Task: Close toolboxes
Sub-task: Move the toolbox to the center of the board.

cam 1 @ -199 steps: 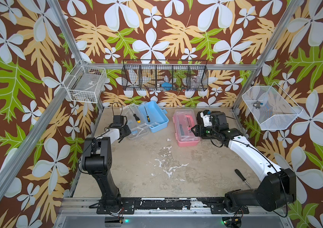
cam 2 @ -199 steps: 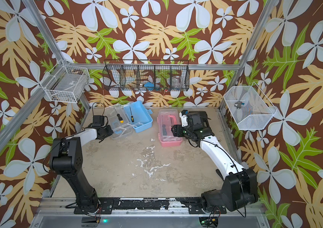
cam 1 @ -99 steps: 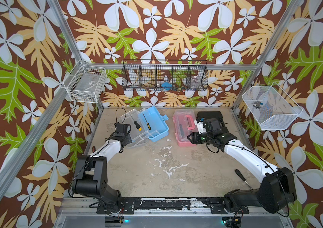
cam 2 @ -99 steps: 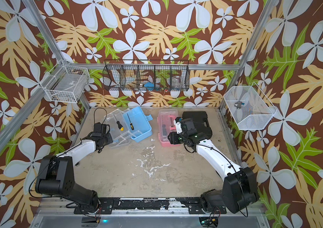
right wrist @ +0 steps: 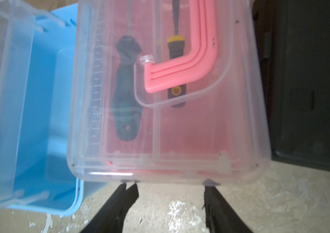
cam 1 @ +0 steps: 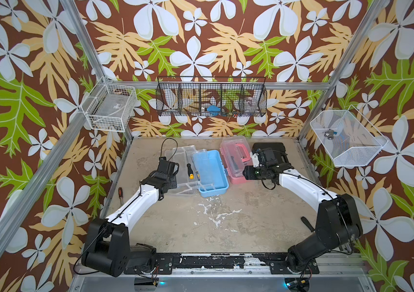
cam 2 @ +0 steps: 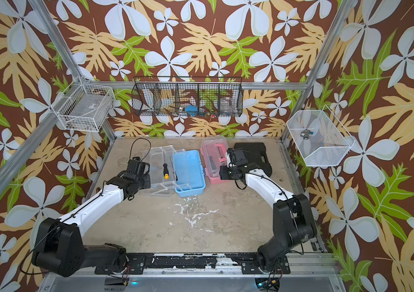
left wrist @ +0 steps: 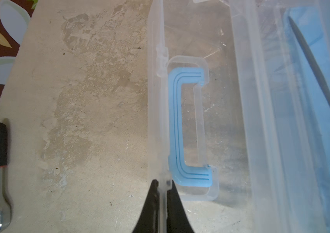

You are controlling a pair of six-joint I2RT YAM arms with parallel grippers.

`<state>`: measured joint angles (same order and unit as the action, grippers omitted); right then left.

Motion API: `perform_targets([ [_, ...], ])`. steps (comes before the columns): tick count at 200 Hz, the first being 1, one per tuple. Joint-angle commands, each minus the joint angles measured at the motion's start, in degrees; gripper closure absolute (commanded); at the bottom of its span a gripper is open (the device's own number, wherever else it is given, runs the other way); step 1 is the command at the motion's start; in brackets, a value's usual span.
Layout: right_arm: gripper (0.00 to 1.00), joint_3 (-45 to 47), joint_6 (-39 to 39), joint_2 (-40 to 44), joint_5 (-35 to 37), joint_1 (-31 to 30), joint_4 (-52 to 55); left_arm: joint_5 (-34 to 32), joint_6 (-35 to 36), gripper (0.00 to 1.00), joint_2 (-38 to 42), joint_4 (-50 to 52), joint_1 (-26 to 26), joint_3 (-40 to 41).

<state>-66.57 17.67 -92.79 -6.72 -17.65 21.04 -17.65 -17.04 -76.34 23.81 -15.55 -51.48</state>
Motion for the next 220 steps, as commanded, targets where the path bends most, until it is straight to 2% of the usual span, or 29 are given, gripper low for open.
perform_targets([
  [1,0.39,-3.46,-1.94,-2.65,2.38,0.77,-1.52,-1.59,2.41,1.0,1.41,3.57,-0.25,-1.03],
  [21,0.38,-5.92,-2.47,-1.6,1.91,0.77,-0.04,-1.95,3.17,1.0,1.92,4.77,-0.35,-1.12],
  [41,0.37,-4.43,-1.62,4.25,-0.73,-0.04,1.42,-0.59,3.64,1.0,2.0,5.01,-1.38,-0.56],
  [65,0.36,3.13,0.62,13.96,-4.43,-4.03,1.99,-0.06,3.1,1.0,2.38,5.95,-4.97,0.39],
  [94,0.43,13.41,4.89,20.26,-8.05,-8.76,0.5,-0.9,1.04,1.0,3.79,7.53,-10.12,1.02],
  [126,0.52,20.35,8.08,20.99,-8.06,-9.77,-2.83,-0.94,-1.18,1.0,5.7,9.58,-14.53,0.74],
  [178,0.6,26.63,11.86,19.6,-10.15,-10.26,-12.25,-0.71,-2.75,1.0,6.64,11.86,-20.25,-0.72],
  [220,0.65,28.65,11.96,16.46,-8.94,-10.39,-14.19,0.08,-3.52,1.0,7.05,13.12,-21.36,-1.62],
])
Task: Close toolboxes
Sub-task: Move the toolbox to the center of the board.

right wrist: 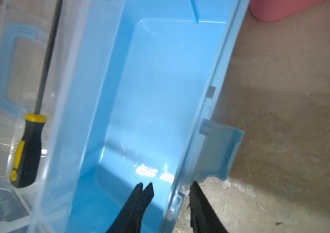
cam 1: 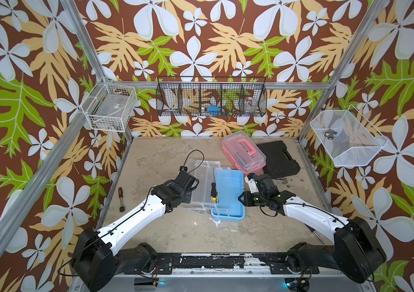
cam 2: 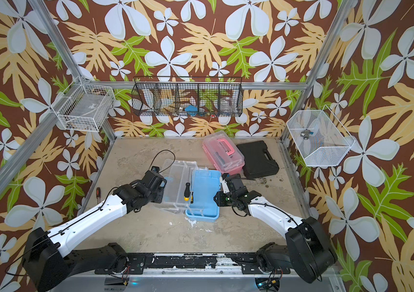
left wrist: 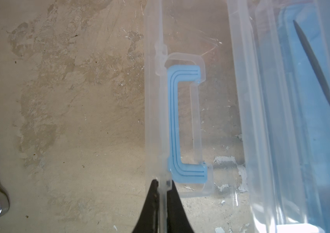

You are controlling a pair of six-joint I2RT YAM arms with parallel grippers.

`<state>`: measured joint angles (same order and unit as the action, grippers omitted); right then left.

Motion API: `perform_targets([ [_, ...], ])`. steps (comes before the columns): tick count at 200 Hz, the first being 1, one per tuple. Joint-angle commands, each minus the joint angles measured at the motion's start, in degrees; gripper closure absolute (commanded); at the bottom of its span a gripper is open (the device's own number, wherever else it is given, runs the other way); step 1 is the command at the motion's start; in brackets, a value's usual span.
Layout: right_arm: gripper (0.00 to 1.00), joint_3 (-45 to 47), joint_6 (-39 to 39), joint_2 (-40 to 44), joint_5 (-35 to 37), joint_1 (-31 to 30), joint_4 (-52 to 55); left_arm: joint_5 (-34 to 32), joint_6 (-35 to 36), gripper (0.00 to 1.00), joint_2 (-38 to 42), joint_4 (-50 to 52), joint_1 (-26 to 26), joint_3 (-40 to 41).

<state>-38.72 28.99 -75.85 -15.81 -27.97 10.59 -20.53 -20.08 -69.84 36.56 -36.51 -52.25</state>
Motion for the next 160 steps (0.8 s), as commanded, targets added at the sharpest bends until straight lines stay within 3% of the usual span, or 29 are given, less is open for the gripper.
perform_targets([
  [1,0.65,0.87,0.68,-0.41,0.12,-0.12,-3.78,3.01,-0.53,1.0,0.62,0.41,-0.4,-0.89],
  [94,0.74,1.06,-1.3,-0.34,-0.53,-0.87,-4.7,14.31,-4.84,1.0,7.64,-3.65,-0.47,-3.49],
  [160,0.84,-2.36,-2.73,-0.62,6.51,-3.28,1.14,9.36,-3.23,1.0,4.22,-0.58,-0.53,-1.45],
])
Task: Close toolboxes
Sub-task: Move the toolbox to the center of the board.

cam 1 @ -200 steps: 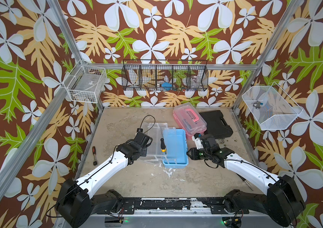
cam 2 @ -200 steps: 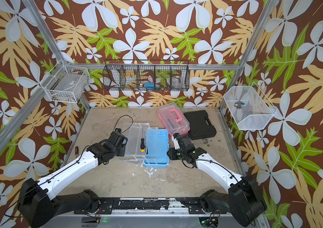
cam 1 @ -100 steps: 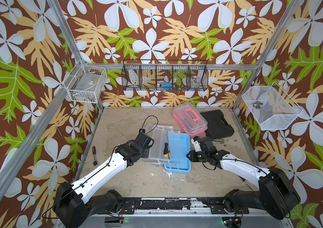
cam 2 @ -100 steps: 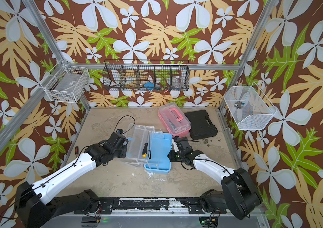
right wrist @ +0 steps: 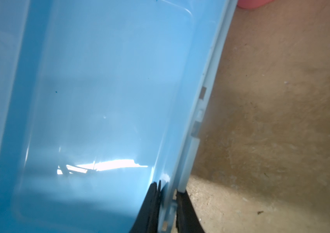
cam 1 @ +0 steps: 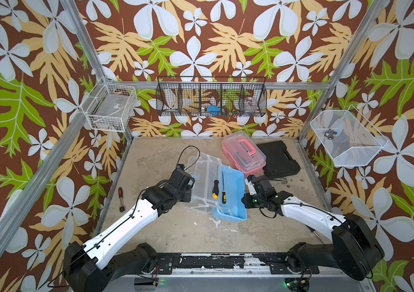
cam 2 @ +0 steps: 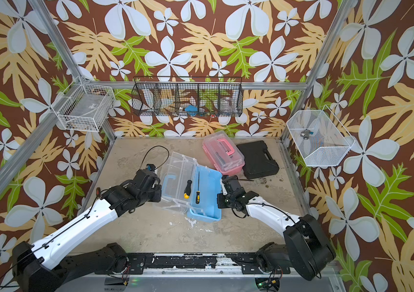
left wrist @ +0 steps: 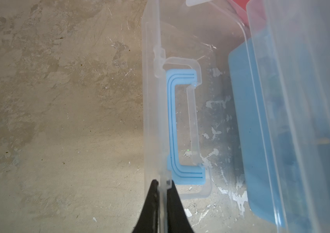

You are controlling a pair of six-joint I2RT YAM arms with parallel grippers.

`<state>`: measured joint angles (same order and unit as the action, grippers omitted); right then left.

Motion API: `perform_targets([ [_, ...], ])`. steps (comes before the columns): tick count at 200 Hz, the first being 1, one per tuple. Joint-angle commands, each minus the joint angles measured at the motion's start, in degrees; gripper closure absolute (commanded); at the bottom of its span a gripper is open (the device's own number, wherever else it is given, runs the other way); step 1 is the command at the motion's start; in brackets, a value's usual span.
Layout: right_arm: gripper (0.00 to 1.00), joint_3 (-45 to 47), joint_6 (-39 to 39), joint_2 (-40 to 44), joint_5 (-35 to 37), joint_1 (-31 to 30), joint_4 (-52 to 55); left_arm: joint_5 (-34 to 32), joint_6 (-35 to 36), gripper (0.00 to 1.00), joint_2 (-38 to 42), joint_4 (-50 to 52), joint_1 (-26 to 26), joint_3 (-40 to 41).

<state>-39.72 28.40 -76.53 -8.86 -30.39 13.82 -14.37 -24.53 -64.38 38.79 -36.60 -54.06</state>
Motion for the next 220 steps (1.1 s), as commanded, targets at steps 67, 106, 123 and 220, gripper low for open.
perform_targets([
  [67,0.85,-5.85,-3.71,-0.28,8.35,-1.86,5.98,-2.81,1.77,0.84,-6.13,-1.76,-0.48,1.58],
  [106,0.91,-6.51,-4.3,-0.84,12.32,-1.87,7.4,-4.44,2.37,0.83,-8.68,-0.89,-0.49,0.89],
  [123,0.94,-6.56,-4.49,-1.14,13.54,-1.86,7.49,-5.57,2.64,0.83,-9.44,0.07,-0.45,-0.07],
  [220,1.0,-5.28,-4.44,-1.63,12.3,-1.95,5.17,-3.29,-2.01,0.22,-7.81,-3.01,0.26,2.84],
])
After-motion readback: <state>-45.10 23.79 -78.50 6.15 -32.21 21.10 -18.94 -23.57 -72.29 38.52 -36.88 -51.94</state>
